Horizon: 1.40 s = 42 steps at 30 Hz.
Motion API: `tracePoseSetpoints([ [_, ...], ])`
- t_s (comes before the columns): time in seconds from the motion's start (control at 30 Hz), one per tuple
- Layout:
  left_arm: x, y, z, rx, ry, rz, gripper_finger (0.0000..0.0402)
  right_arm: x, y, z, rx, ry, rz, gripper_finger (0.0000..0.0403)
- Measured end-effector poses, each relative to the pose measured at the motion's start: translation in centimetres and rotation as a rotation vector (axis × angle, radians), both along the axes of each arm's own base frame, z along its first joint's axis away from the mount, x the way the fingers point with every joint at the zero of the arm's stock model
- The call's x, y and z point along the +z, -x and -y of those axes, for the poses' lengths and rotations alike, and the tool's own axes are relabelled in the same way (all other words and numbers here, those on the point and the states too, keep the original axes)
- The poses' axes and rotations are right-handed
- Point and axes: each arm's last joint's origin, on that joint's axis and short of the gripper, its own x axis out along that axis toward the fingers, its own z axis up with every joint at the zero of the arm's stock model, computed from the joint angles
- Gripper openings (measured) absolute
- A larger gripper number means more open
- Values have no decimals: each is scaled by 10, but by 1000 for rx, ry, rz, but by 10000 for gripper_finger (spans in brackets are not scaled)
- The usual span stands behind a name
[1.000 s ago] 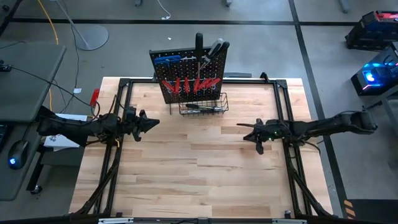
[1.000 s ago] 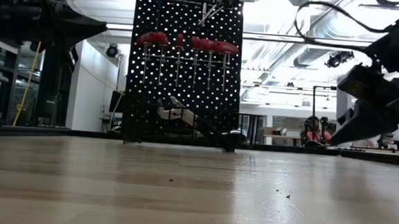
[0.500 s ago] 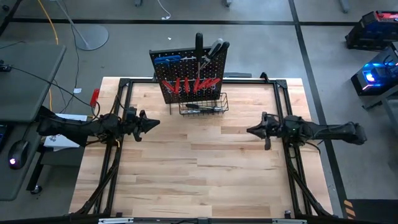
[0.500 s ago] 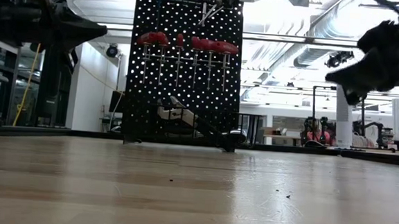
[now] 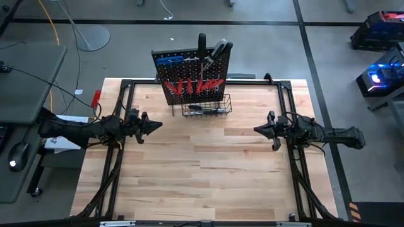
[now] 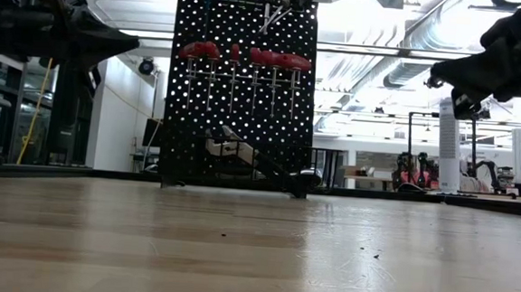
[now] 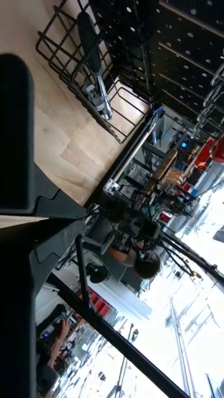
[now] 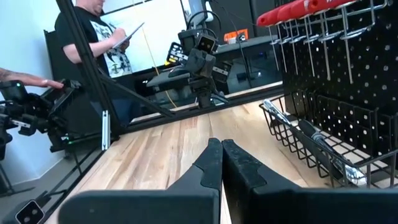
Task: Hang tools onto peg board
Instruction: Return to Home Position
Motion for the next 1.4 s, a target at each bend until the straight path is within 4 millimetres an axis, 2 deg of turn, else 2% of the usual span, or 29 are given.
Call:
tracePoseSetpoints([
  [0.5, -12, 13, 0, 0, -2, -110, 1, -2, -1, -2, 17, -1, -27, 0],
  [0.8, 1, 19, 0, 3, 1, 40, 1, -2, -1, -2, 17, -1, -25, 0],
  [1.4, -1, 19, 0, 4, 1, 24, 1, -3, -1, -2, 17, -1, -35, 0],
])
